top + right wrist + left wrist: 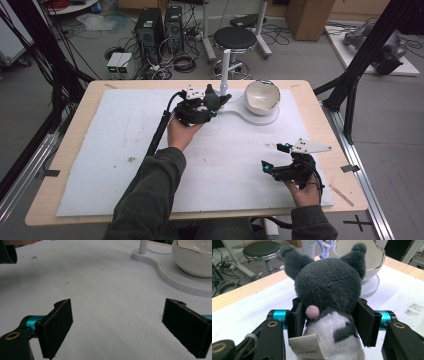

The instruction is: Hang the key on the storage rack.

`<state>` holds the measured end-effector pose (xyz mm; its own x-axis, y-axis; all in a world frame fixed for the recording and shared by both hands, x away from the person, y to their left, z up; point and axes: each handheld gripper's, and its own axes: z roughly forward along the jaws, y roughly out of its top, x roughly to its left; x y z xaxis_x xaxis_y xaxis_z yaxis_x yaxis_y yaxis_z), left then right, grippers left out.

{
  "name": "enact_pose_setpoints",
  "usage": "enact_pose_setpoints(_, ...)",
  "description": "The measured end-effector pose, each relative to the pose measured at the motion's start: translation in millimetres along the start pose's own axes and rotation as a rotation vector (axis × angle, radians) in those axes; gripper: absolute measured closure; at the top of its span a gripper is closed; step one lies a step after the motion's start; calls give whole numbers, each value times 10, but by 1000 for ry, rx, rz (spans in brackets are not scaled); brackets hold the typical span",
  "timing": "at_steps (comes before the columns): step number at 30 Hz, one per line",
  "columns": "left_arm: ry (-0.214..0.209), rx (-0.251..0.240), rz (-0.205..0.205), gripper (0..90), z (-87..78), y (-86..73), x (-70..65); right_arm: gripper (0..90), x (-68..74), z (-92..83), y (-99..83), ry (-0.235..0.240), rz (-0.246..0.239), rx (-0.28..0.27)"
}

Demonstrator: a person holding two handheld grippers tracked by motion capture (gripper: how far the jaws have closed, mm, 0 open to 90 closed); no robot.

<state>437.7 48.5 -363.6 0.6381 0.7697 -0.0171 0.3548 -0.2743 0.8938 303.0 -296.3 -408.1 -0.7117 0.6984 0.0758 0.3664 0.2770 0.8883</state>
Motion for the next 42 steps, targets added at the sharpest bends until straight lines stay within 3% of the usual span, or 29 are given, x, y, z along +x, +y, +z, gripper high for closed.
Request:
enact_pose_setpoints(19,2,10,2,441,11,-10,-6,88,-1,-1,0,-2,-2,0)
enact_pose_setpoints(27,0,25,2,385,20,-19,2,88,0,-1,0,-1,0,-3)
enact_pose_setpoints(42,-14,1,3,341,-32,-5,-17,88,-3,-3,-6,-3,1,3)
